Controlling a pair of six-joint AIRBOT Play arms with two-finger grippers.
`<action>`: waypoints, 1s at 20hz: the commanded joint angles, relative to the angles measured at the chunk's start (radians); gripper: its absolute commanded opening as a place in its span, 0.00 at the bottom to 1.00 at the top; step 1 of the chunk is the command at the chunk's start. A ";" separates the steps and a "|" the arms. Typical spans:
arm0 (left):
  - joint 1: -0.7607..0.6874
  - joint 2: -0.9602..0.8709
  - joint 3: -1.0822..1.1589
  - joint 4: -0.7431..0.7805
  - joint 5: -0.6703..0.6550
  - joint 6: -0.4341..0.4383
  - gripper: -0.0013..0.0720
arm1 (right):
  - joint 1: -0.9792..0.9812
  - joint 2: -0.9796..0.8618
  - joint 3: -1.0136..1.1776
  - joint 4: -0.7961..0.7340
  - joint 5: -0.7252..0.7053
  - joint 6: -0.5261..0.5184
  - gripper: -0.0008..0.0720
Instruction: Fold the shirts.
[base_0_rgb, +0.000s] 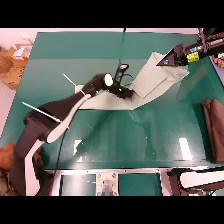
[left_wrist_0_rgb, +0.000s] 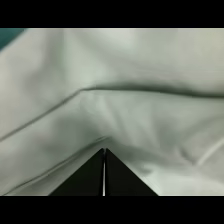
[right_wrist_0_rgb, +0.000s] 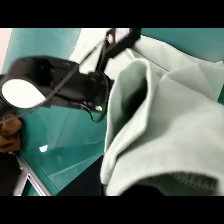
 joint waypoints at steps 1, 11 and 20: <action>0.099 0.049 0.095 0.163 -0.313 0.035 0.04 | 0.034 0.002 0.002 -0.003 -0.029 0.042 0.04; 0.510 0.257 0.224 0.544 -0.685 0.032 0.04 | 0.591 -0.196 0.000 -0.001 -0.641 0.075 0.04; 0.628 0.256 0.224 0.541 -0.764 0.032 0.04 | 0.754 -0.373 0.002 -0.017 -0.902 0.079 0.48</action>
